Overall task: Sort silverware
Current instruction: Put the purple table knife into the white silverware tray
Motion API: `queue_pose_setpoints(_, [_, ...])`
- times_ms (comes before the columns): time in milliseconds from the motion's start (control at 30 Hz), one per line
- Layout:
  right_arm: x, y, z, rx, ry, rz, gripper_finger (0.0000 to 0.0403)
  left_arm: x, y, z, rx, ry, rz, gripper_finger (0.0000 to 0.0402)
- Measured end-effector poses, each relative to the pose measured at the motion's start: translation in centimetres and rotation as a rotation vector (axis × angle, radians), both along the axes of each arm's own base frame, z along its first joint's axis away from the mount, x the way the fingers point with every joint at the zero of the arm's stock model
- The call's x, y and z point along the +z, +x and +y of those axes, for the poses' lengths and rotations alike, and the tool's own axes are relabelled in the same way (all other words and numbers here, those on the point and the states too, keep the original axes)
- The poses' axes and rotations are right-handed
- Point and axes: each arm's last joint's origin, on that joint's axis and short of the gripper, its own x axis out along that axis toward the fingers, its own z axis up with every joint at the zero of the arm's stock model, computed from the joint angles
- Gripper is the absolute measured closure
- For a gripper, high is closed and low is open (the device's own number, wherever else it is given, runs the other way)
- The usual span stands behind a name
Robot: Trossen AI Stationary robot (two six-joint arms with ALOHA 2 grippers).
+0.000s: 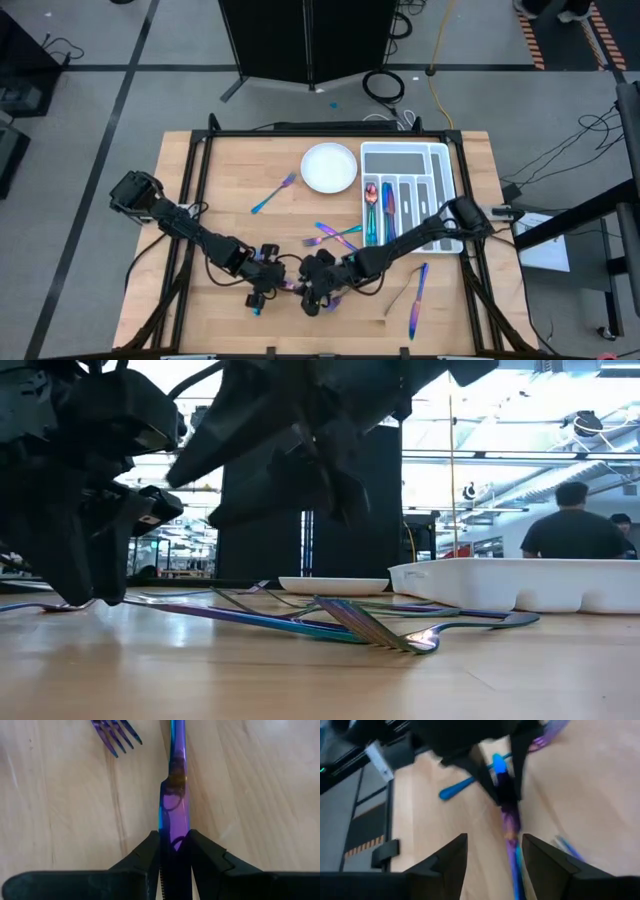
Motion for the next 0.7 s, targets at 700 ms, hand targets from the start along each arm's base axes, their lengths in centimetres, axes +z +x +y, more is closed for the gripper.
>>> queue_pose_setpoints(700, [-2.1,-1.9,2.2,-0.038,-0.146,0.125,0.0227,1.4,-0.1,0.2,0.013,-0.023,-0.04,0.0307])
